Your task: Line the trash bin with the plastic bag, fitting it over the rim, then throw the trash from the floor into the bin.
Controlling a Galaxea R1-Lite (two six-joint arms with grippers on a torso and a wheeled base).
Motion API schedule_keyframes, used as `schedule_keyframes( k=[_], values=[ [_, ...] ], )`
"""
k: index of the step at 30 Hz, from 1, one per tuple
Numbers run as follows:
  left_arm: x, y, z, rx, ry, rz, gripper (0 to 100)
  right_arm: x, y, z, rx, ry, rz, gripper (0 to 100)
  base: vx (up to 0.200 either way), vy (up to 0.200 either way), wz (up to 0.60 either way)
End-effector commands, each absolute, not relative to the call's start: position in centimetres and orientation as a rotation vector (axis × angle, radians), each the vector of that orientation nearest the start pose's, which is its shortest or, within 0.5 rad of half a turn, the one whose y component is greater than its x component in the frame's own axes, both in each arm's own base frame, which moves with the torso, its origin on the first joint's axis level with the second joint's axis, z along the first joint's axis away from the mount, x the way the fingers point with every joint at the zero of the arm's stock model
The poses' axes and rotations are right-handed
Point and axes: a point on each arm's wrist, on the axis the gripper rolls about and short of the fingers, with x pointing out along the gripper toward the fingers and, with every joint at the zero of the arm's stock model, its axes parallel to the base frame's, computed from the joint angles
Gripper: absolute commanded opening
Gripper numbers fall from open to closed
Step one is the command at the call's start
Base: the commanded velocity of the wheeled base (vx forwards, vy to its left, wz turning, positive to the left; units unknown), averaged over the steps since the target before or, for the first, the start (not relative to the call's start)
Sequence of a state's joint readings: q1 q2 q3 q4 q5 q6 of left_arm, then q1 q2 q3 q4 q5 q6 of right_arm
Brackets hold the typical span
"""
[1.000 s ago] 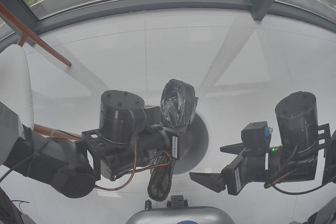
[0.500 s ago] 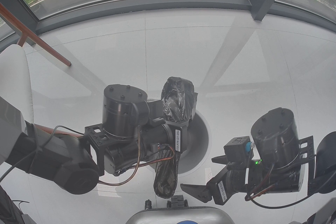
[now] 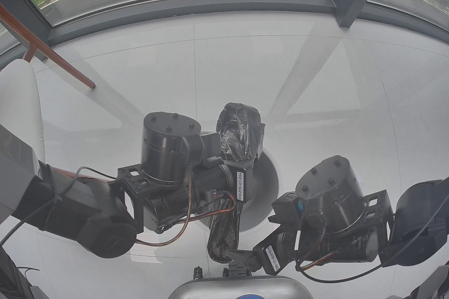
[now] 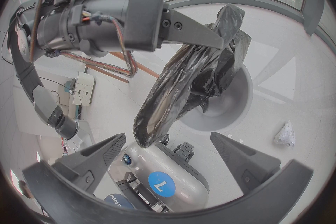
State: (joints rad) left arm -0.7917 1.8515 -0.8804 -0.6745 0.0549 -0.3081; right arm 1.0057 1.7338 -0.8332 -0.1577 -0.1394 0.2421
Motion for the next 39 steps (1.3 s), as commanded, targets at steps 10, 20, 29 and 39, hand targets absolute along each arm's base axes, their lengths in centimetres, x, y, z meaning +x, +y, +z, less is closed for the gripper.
schedule_keyframes(
  k=[10,20,29,39],
  values=[
    [24.1,-24.2,15.7,-0.164,0.402,-0.676,0,18.3,26.2,11.9,-0.224,0.742,0.637,100,0.000,0.000,0.00],
    [24.0,-24.3,15.6,-0.163,0.407,-0.680,0,20.3,27.1,11.3,-0.191,0.676,0.569,100,0.000,0.000,0.00],
    [24.0,-24.1,15.6,-0.163,0.407,-0.677,0,23.0,25.9,11.8,-0.164,0.645,0.460,100,0.000,0.000,0.00],
    [24.4,-23.7,15.6,-0.166,0.407,-0.661,0,24.2,25.4,12.5,-0.127,0.606,0.427,100,0.000,0.000,0.00]
  ],
)
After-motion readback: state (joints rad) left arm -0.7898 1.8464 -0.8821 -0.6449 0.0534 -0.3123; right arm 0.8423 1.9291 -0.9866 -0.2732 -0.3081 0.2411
